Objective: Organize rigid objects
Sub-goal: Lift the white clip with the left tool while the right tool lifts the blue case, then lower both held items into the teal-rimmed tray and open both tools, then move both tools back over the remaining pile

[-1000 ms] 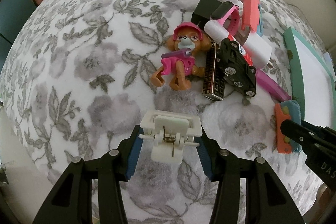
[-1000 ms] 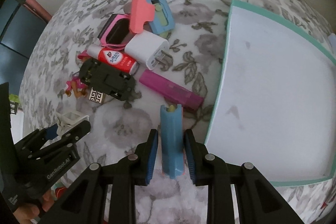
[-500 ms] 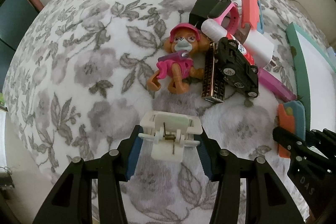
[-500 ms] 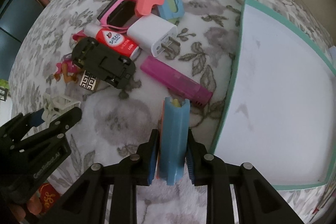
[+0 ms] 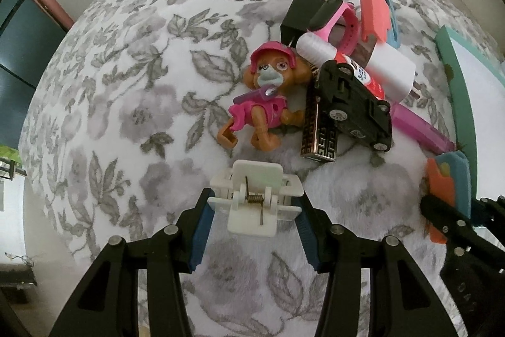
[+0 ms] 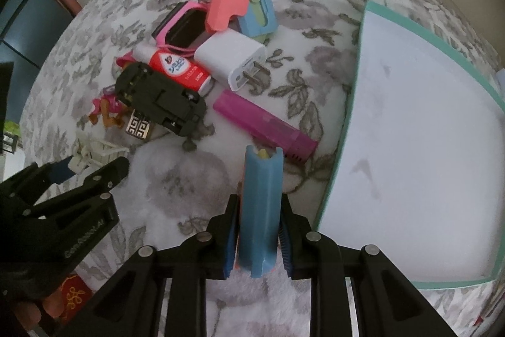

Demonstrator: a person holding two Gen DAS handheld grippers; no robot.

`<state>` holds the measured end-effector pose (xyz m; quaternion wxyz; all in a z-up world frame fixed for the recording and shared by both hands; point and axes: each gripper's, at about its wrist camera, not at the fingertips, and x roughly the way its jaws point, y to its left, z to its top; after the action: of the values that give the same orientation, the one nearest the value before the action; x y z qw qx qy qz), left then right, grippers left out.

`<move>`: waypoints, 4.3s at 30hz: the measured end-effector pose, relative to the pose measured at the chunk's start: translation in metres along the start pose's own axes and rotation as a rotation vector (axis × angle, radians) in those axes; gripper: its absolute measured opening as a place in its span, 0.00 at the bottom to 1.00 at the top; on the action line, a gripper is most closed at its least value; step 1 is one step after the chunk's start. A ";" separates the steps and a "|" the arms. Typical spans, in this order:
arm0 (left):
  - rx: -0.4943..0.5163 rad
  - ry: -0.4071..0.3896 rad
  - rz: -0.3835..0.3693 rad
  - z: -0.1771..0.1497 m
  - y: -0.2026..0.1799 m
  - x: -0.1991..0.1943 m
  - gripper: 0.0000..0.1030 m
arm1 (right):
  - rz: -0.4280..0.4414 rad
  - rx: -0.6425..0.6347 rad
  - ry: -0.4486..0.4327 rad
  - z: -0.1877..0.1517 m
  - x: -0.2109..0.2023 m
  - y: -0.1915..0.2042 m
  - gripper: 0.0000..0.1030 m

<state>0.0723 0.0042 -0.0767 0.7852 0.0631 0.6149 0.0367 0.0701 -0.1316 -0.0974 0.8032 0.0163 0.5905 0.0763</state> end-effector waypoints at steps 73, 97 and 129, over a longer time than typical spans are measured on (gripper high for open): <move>0.166 -0.200 -0.213 0.099 -0.218 -0.079 0.90 | -0.368 0.441 -0.157 -0.010 -0.093 -0.255 0.71; -0.125 -0.334 -0.176 0.099 -0.052 -0.078 1.00 | -0.294 0.333 -0.359 0.026 -0.124 -0.166 1.00; -0.332 -0.176 -0.047 0.091 0.088 -0.047 1.00 | -0.064 0.105 -0.228 0.061 -0.056 -0.015 1.00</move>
<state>0.1515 0.0802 0.0027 0.8362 -0.0789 0.5306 0.1137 0.1130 -0.1502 -0.0278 0.8653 0.0483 0.4986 0.0173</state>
